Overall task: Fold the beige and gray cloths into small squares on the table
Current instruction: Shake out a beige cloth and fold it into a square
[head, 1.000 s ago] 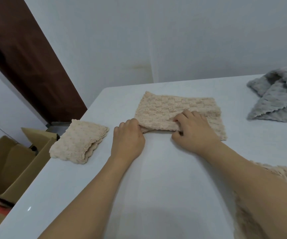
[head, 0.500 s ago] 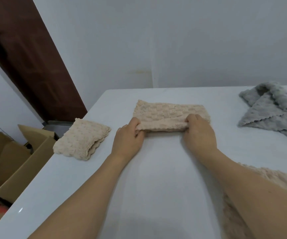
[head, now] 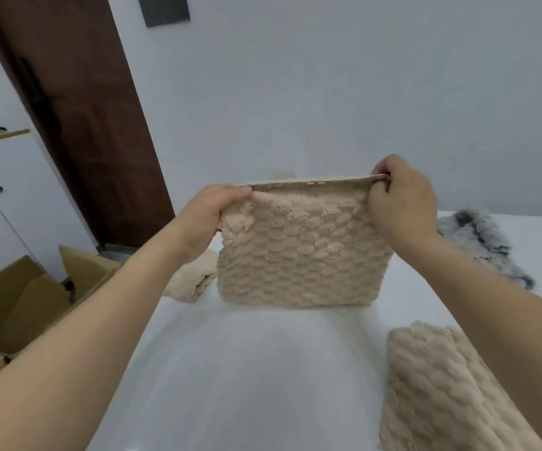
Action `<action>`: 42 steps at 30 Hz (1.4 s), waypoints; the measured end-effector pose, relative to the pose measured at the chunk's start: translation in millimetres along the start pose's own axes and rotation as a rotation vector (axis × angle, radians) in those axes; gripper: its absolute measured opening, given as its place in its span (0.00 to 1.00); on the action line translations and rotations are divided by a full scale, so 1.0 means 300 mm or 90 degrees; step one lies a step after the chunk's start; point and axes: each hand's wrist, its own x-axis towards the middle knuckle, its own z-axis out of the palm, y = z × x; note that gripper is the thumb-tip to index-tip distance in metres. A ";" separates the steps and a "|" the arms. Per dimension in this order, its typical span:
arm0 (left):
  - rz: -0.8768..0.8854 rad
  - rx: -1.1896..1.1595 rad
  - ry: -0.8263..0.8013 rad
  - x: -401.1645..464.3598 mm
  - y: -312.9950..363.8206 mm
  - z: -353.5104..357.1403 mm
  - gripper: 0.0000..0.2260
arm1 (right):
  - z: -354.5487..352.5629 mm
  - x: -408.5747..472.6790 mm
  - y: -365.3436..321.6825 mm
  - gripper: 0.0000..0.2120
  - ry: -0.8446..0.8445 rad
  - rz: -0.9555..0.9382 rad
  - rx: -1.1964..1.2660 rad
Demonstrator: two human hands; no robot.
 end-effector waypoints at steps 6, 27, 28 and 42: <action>-0.077 0.211 0.043 -0.004 0.061 -0.085 0.09 | -0.027 0.062 -0.058 0.09 -0.117 0.050 -0.008; 0.180 0.718 0.117 -0.350 -0.573 0.023 0.16 | 0.199 -0.333 0.180 0.10 -0.302 0.064 -0.147; 0.179 0.713 0.120 -0.363 -0.577 0.028 0.16 | 0.189 -0.349 0.184 0.09 -0.297 0.041 -0.165; 0.121 0.724 0.037 -0.404 -0.573 0.052 0.20 | 0.131 -0.463 0.250 0.11 -0.419 -0.105 -0.458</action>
